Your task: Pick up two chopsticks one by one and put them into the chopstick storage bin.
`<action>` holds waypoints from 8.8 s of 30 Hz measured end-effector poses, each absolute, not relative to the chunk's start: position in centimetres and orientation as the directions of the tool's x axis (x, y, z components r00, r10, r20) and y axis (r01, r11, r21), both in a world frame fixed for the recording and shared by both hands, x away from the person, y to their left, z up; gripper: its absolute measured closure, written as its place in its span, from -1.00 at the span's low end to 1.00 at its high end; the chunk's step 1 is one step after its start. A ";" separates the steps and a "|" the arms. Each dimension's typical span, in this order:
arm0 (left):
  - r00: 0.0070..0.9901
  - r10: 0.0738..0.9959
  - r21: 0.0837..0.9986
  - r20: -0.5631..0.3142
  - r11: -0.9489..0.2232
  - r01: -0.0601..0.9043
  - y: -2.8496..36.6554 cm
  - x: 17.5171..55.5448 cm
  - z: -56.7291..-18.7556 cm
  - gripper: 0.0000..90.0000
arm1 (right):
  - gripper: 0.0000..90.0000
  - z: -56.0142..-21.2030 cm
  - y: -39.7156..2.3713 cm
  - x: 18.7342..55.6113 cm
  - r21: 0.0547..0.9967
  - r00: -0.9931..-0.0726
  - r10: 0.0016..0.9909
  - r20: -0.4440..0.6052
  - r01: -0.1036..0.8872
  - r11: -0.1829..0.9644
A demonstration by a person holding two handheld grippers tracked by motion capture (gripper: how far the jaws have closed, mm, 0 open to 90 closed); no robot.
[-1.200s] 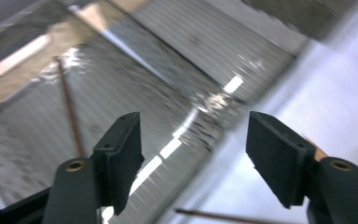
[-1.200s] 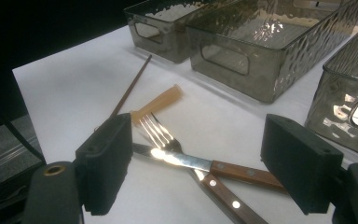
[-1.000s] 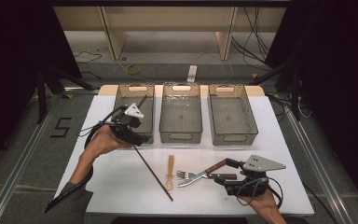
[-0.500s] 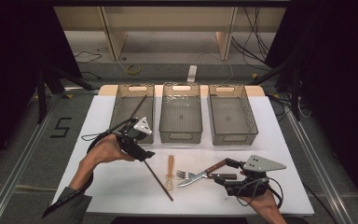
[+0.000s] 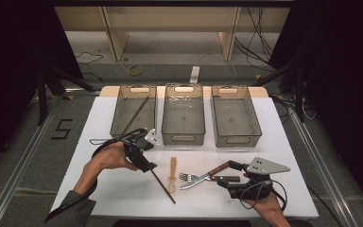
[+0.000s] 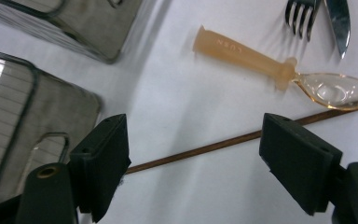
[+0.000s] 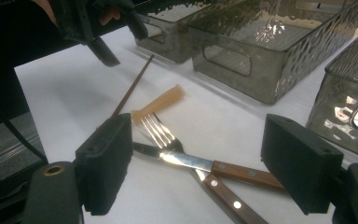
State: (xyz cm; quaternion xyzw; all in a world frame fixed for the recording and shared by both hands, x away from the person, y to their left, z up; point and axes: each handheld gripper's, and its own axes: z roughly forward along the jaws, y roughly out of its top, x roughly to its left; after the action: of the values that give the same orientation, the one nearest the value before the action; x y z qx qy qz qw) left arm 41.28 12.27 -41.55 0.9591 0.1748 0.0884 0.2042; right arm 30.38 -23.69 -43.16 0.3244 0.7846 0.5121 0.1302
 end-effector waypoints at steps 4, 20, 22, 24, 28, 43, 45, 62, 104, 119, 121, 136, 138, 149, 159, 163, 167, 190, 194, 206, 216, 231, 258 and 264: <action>0.943 0.324 0.370 0.081 -0.888 0.273 11.7 41.1 -42.4 -0.49 | -0.43 -43.1 -23.7 30.3 0.888 -0.756 0.643 0.125 0.374 0.267; 0.966 0.254 0.292 0.044 -0.928 0.231 10.7 41.1 -45.1 -0.43 | -0.43 -43.2 -23.7 30.4 0.886 -0.756 0.642 0.128 0.377 0.269; 0.969 0.243 0.279 0.042 -0.934 0.223 10.6 41.1 -45.4 -0.41 | -0.43 -43.2 -23.6 30.4 0.886 -0.756 0.642 0.130 0.379 0.267; 0.972 0.230 0.261 0.037 -0.942 0.213 10.5 41.1 -45.7 -0.38 | -0.43 -43.2 -23.6 30.4 0.886 -0.756 0.641 0.132 0.380 0.265; 0.974 0.225 0.258 0.031 -0.943 0.210 10.3 41.1 -45.9 -0.35 | -0.43 -43.2 -23.7 30.5 0.886 -0.754 0.643 0.135 0.383 0.263; 0.980 0.198 0.219 0.000 -0.956 0.193 10.2 40.9 -46.4 -0.17 | -0.43 -43.2 -23.8 30.6 0.887 -0.751 0.645 0.140 0.385 0.255; 0.982 0.188 0.199 0.002 -0.963 0.184 10.2 40.8 -46.2 -0.10 | -0.43 -43.2 -23.8 30.5 0.888 -0.751 0.645 0.137 0.382 0.256; 0.990 0.142 0.157 0.010 -0.978 0.139 10.7 38.9 -46.0 0.46 | -0.42 -43.1 -23.9 30.6 0.888 -0.749 0.650 0.128 0.378 0.261; 0.999 -0.052 0.154 -0.013 -0.987 -0.050 10.9 35.4 -44.9 0.89 | -0.42 -43.1 -23.6 30.4 0.883 -0.760 0.643 0.096 0.363 0.298; 1.000 0.012 0.288 -0.011 -0.958 0.015 11.1 35.2 -42.3 0.89 | -0.42 -43.1 -23.5 30.4 0.882 -0.760 0.643 0.098 0.366 0.298; 0.999 0.030 0.290 0.016 -0.957 0.024 11.1 35.3 -42.0 0.88 | -0.42 -43.1 -23.6 30.4 0.882 -0.759 0.644 0.099 0.366 0.296; 0.902 0.422 0.510 0.087 -0.797 0.324 12.5 38.0 -39.6 0.88 | -0.42 -43.1 -23.6 30.4 0.883 -0.757 0.646 0.097 0.365 0.294; 0.882 0.465 0.537 0.079 -0.765 0.355 12.9 38.4 -39.4 0.88 | -0.42 -43.1 -23.7 30.4 0.882 -0.756 0.646 0.101 0.369 0.294; 0.762 0.647 0.626 0.025 -0.605 0.493 15.3 41.4 -37.9 0.88 | -0.42 -43.2 -23.8 30.5 0.883 -0.755 0.648 0.104 0.370 0.290; 0.681 0.732 0.668 -0.001 -0.507 0.545 17.5 43.8 -36.5 0.88 | -0.42 -43.3 -23.8 30.6 0.882 -0.751 0.652 0.106 0.374 0.287; 0.656 0.755 0.677 -0.005 -0.480 0.558 18.1 45.0 -36.0 0.88 | -0.42 -43.2 -23.8 30.5 0.881 -0.751 0.652 0.107 0.375 0.288; 0.639 0.769 0.685 -0.010 -0.460 0.565 18.4 45.9 -35.3 0.88 | -0.42 -43.2 -23.8 30.5 0.881 -0.752 0.651 0.109 0.375 0.286; 0.538 0.843 0.717 0.000 -0.375 0.587 19.8 50.8 -34.3 0.88 | -0.42 -43.3 -23.7 30.6 0.881 -0.756 0.645 0.111 0.375 0.288; 0.528 0.849 0.722 0.007 -0.370 0.585 19.7 51.6 -34.5 0.88 | -0.42 -43.3 -23.7 30.5 0.881 -0.758 0.643 0.112 0.374 0.288; 0.506 0.862 0.730 0.006 -0.350 0.587 19.5 52.5 -35.3 0.88 | -0.42 -43.3 -23.6 30.5 0.881 -0.760 0.640 0.113 0.375 0.289; 0.507 0.862 0.731 0.010 -0.353 0.585 19.6 52.5 -36.4 0.88 | -0.42 -43.3 -23.6 30.5 0.881 -0.760 0.640 0.114 0.375 0.288; 0.502 0.864 0.699 0.029 -0.376 0.608 19.6 52.6 -38.6 0.87 | -0.42 -43.3 -23.7 30.5 0.881 -0.759 0.641 0.114 0.375 0.288; 0.434 0.876 0.702 -0.212 -0.172 0.691 18.7 47.1 -39.2 -0.18 | -0.42 -43.3 -23.5 30.4 0.880 -0.758 0.644 0.102 0.370 0.297; 0.467 0.859 0.674 -0.209 -0.220 0.706 17.6 46.0 -39.2 -0.32 | -0.42 -43.3 -23.5 30.3 0.880 -0.761 0.641 0.104 0.370 0.297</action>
State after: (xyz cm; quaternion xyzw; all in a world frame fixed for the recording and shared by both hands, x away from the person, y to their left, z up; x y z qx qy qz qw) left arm 45.96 17.55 -39.15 0.7738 0.5056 0.1045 0.3669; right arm 30.30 -23.53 -43.29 0.3183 0.7939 0.5001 0.1353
